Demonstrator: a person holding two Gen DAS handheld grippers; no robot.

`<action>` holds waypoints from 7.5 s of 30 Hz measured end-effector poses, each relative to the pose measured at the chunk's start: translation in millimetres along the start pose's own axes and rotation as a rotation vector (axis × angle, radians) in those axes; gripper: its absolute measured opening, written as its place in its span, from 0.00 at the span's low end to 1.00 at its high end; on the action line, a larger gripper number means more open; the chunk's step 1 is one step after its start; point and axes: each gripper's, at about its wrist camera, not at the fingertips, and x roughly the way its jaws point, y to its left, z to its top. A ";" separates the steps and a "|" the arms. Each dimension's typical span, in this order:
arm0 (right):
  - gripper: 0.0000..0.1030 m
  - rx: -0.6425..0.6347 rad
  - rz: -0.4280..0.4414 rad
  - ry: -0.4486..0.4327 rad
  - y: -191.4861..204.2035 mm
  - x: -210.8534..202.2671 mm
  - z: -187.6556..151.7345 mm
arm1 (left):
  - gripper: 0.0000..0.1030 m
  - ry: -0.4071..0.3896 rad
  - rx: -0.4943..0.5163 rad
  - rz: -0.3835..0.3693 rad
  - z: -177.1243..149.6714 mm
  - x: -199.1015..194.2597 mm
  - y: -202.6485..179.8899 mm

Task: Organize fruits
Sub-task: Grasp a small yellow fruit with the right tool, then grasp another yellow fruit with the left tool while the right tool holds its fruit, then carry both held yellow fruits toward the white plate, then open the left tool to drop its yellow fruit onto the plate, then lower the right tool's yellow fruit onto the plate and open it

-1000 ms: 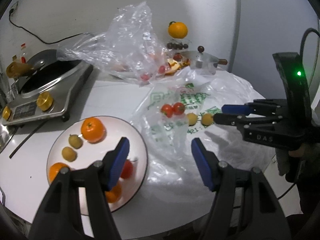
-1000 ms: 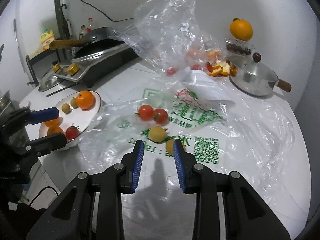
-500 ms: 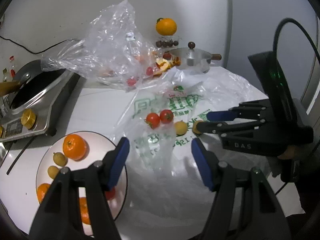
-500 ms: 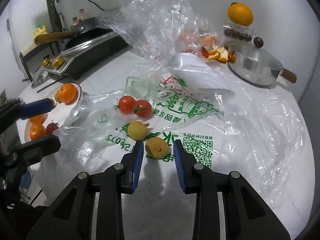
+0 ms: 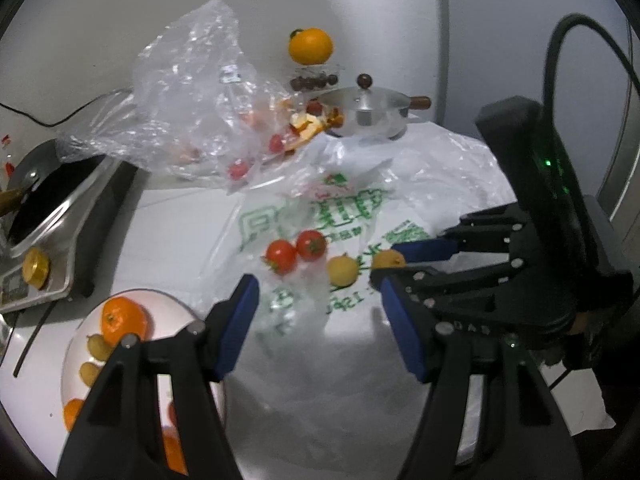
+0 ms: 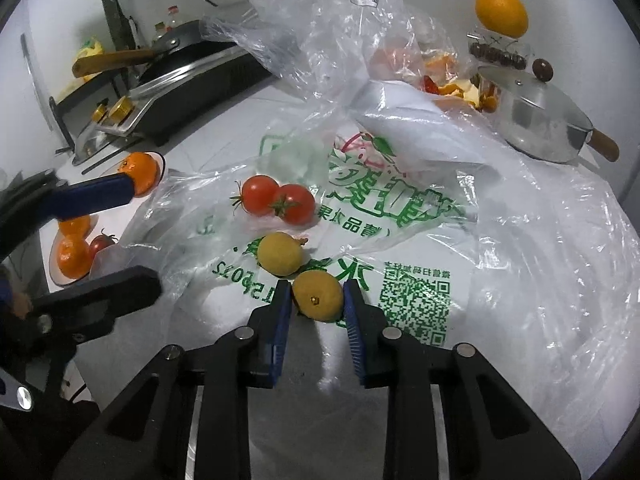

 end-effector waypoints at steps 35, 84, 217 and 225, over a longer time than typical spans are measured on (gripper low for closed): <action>0.28 0.072 -0.018 -0.106 -46.9 -32.1 -11.5 | 0.49 0.185 0.011 -0.142 10.7 81.4 -19.9; 0.28 -0.050 -0.046 -0.147 19.5 -62.4 5.7 | 0.25 0.039 -0.044 -0.120 8.1 1.1 7.9; 0.28 -0.003 -0.053 0.034 155.7 26.4 76.9 | 0.82 -0.246 -0.197 0.041 -78.4 -87.0 171.0; 0.28 0.000 -0.045 -0.020 142.3 0.8 68.2 | 0.82 -0.232 -0.156 0.070 -64.3 -86.7 142.7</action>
